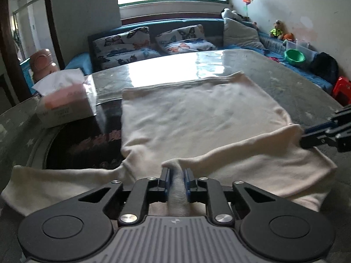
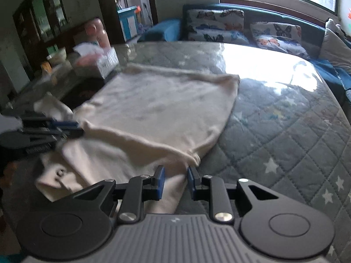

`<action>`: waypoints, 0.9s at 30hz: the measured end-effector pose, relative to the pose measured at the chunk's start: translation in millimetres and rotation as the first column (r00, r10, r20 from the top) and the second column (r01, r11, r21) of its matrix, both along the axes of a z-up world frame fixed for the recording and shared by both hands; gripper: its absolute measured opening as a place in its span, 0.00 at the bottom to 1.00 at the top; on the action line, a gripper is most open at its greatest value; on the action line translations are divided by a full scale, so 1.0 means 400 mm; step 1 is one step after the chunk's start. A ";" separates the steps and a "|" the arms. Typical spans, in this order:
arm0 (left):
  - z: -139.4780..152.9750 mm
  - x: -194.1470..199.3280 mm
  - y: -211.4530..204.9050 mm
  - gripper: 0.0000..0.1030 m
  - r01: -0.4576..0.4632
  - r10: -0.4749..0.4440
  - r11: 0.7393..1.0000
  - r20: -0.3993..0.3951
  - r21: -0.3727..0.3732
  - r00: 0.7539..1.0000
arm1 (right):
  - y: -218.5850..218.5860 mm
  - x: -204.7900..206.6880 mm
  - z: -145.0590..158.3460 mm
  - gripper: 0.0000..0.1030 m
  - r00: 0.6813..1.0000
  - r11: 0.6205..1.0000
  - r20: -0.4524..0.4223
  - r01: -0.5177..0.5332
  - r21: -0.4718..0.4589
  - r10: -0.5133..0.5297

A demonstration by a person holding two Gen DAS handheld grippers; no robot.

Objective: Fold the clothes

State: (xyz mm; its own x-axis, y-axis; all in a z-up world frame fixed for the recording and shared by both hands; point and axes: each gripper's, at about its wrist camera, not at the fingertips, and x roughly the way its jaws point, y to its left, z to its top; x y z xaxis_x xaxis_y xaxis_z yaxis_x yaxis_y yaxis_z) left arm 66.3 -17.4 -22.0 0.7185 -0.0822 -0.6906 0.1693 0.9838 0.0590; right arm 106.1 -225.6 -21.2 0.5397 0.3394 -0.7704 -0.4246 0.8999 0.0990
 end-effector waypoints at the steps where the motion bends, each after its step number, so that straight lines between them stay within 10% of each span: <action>1: 0.000 -0.002 0.007 0.22 -0.008 0.008 1.000 0.001 -0.002 1.000 | 0.000 -0.002 0.000 0.21 1.000 1.000 0.001 0.000 -0.006 0.000; 18: 0.024 -0.061 0.168 0.39 -0.193 0.195 0.979 0.024 -0.058 0.981 | 0.068 0.008 0.022 0.26 0.997 0.998 0.035 -0.067 0.000 0.067; 27: 0.008 -0.054 0.402 0.39 -0.548 0.550 0.835 0.034 -0.044 0.835 | 0.115 -0.001 0.016 0.26 0.993 0.993 0.018 -0.114 0.012 0.114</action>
State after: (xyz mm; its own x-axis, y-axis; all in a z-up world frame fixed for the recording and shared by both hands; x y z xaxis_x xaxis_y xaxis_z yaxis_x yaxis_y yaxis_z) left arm 44.5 143.3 -18.9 0.6809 0.3140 -0.6616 -0.4012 0.9157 0.0216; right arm 105.8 -179.6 -15.0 0.5102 0.4096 -0.7563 -0.5261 0.8442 0.1023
